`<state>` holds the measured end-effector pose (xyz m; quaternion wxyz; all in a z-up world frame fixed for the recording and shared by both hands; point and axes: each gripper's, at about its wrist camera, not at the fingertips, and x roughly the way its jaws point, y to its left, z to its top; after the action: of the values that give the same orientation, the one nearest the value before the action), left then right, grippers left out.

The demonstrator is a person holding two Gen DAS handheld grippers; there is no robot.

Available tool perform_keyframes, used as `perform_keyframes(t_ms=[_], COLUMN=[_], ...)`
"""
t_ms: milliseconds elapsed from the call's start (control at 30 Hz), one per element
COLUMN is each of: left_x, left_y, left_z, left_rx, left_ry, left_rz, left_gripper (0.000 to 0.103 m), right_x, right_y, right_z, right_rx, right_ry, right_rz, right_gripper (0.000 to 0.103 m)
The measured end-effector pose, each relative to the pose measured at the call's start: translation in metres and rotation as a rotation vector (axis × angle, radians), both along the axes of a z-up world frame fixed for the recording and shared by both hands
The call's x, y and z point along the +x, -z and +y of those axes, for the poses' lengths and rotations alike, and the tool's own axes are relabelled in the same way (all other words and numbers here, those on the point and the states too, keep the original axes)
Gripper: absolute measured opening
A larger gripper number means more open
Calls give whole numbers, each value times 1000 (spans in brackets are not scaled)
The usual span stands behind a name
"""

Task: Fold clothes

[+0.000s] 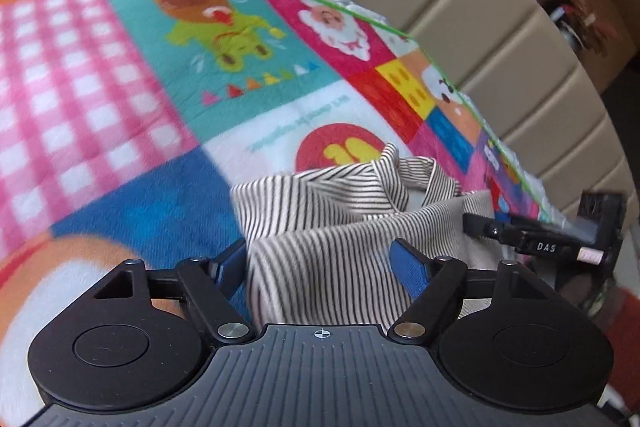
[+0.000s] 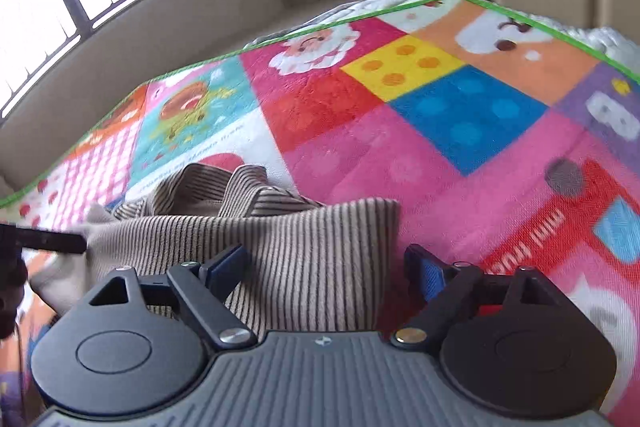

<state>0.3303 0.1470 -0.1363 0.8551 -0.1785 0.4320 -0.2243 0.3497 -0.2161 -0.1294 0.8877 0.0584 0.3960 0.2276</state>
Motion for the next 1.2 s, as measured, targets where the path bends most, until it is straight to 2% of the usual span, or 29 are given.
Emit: perform_keyframes(t_ms=[33, 67, 133, 167, 267, 400, 500, 633, 733, 867, 967, 1000, 1033, 1067, 1100, 1133, 1200], left_x=[4, 9, 21, 27, 48, 53, 27, -22, -58, -96, -119, -126, -131, -136, -140, -144, -148], left_y=[0, 1, 1, 1, -12, -61, -93, -103, -100, -89, -83, -83, -85, -88, -91, -96, -102], left_z=[-5, -10, -15, -18, -32, -46, -53, -50, -39, -25, -10, -4, 2, 9, 16, 21, 26], left_rx=[19, 32, 32, 36, 93, 119, 174, 269, 324, 427, 480, 483, 462, 426, 384, 331, 219], left_ry=[15, 27, 36, 39, 63, 110, 196, 261, 260, 221, 181, 166, 148, 129, 110, 90, 52], left_rz=[-22, -40, -48, -49, -77, -194, -271, -261, -233, -163, -112, -100, -89, -78, -66, -55, -32], left_gripper=[72, 67, 43, 33, 30, 28, 28, 28, 28, 30, 33, 33, 39, 49, 53, 59, 68], right_x=[2, 5, 13, 18, 32, 41, 23, -25, -66, -121, -160, -173, -185, -195, -203, -209, -218], right_y=[-1, -2, -6, -8, -15, -51, -80, -104, -113, -108, -96, -93, -90, -89, -89, -90, -95], right_z=[4, 6, 10, 12, 18, 12, 5, 1, 2, 6, 12, 14, 15, 15, 14, 12, 10], right_rx=[-3, 7, 18, 21, 20, 29, 11, -45, -74, -167, -269, -302, -336, -363, -386, -401, -424], right_ry=[-26, -40, -45, -46, -45, -18, -34, -80, -108, -150, -196, -211, -226, -233, -236, -236, -226], right_rz=[-10, -10, -2, 3, 2, -58, -113, -164, -180, -149, -116, -105, -104, -109, -115, -121, -142], right_gripper=[73, 55, 35, 31, 23, 21, 21, 20, 20, 12, 12, 12, 12, 12, 12, 16, 34])
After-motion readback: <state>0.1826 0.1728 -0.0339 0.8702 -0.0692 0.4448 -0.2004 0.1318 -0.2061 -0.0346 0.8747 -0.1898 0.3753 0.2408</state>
